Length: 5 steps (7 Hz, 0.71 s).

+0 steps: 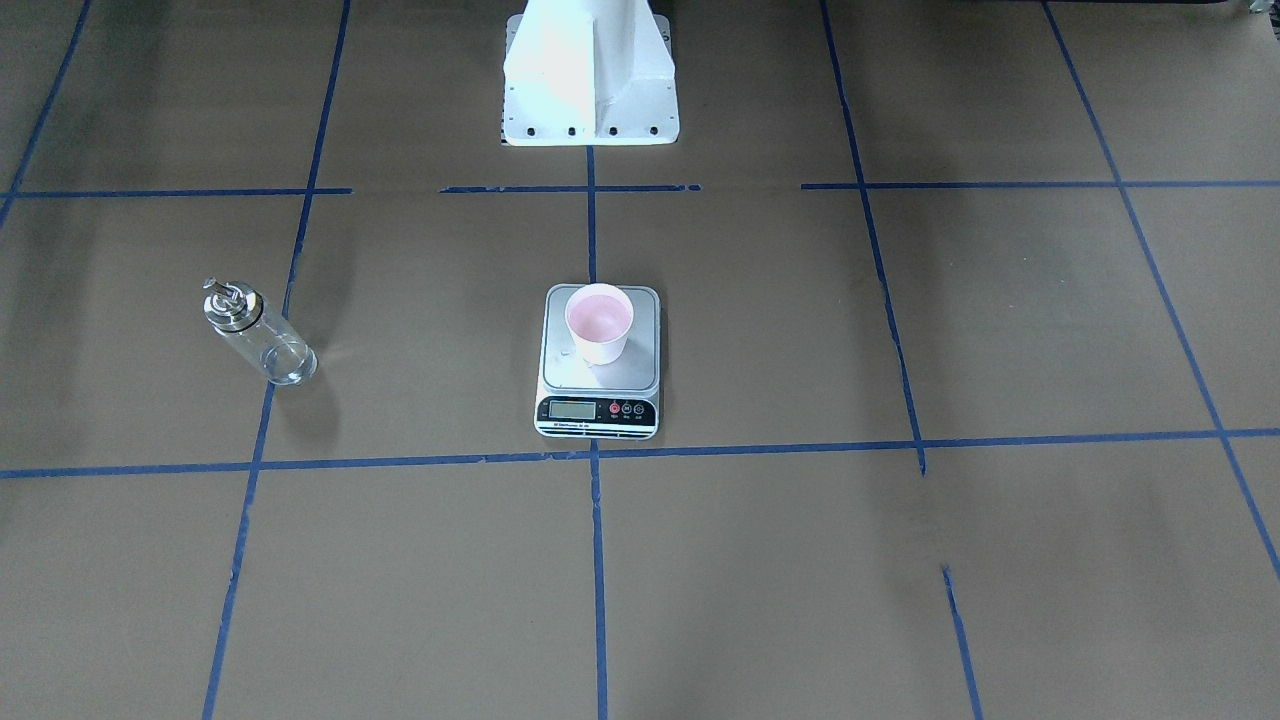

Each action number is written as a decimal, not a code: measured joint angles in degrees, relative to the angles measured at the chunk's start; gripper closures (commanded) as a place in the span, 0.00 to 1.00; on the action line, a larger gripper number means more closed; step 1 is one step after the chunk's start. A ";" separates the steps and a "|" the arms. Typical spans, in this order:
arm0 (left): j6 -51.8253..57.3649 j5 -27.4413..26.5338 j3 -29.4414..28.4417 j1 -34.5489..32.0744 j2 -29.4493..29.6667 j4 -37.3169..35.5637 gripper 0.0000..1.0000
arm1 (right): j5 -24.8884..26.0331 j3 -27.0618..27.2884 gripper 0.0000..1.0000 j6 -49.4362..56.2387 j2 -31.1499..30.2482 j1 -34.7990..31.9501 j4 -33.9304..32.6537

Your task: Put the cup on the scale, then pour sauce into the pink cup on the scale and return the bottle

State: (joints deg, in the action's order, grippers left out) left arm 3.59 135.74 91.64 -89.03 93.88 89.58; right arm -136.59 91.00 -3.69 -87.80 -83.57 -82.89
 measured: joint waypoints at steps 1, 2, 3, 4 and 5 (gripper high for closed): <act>0.24 -0.23 -0.05 -0.01 0.29 -0.06 0.00 | -0.10 -0.02 0.00 0.00 -0.08 -0.01 -0.07; 0.38 -0.36 -0.03 -0.08 0.49 -0.14 0.00 | -0.16 -0.02 0.00 0.00 -0.11 -0.08 -0.15; 0.43 -0.38 0.09 -0.13 0.53 -0.25 0.00 | -0.19 0.00 0.00 0.00 -0.10 -0.13 -0.21; 0.45 -0.38 0.24 -0.16 0.54 -0.30 0.00 | -0.18 0.01 0.00 0.00 -0.16 -0.16 -0.22; 0.45 -0.38 0.30 -0.17 0.39 -0.26 0.00 | -0.15 0.06 0.00 0.00 -0.27 -0.21 -0.19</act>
State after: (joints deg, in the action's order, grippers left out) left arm 4.04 135.35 91.93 -89.20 94.27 89.32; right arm -136.75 91.06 -3.69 -88.07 -83.78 -83.09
